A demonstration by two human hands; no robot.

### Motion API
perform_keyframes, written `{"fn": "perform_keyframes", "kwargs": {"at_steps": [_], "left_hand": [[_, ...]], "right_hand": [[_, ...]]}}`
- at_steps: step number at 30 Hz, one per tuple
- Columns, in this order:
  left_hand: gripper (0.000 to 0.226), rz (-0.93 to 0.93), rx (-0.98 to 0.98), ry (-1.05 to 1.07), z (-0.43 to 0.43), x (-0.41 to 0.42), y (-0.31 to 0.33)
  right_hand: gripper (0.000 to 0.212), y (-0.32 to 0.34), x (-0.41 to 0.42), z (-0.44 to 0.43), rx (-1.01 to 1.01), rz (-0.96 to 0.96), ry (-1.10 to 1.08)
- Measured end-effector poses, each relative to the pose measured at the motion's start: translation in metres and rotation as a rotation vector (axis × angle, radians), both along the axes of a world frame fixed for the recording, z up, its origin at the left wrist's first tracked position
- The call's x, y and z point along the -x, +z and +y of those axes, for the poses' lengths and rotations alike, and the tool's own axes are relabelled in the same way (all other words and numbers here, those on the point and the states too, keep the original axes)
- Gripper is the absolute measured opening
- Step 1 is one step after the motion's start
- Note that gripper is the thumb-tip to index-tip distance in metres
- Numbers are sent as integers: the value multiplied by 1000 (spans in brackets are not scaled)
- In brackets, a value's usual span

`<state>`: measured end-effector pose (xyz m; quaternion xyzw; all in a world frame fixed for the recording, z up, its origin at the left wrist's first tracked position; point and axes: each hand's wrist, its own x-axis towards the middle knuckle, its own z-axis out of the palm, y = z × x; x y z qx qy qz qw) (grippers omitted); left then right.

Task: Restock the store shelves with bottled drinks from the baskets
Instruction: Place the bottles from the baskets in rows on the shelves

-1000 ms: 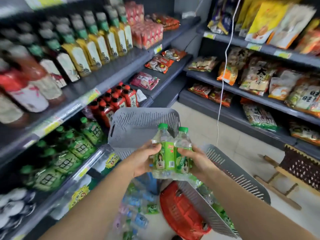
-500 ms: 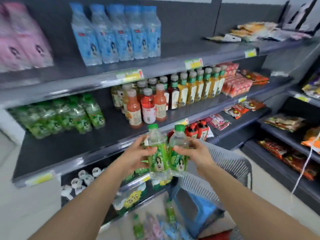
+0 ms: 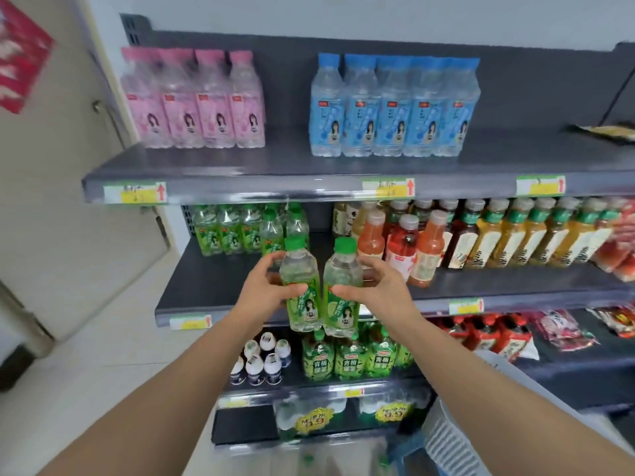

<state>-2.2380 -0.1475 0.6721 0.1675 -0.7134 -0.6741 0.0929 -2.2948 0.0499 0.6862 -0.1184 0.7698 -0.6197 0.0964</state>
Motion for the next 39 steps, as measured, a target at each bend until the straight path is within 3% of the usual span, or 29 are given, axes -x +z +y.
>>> {"fn": "perform_keyframes", "kwargs": {"at_steps": [9,14,21,26,33,39], "left_hand": [[59,-16,122,105,-67,15,-18],[74,-34,191,200,-104,45,-35],[71,-76,303,282,-149,87,-58],[65,-72,287,291,-169,116,-70],[62,-86,263,300,-185,149,-85],[68,-64,212,289,-192,163,-89]], "right_hand": [[76,-17,29,-75,-65,27,90],[71,-31,50,-108,-48,0,89],[75,-56,84,-143,-33,-45,67],[65,-69,103,-158,-19,-67,68],[80,-82,122,-173,-37,-83,61],[71,-84,126,-177,-18,-100,74]]}}
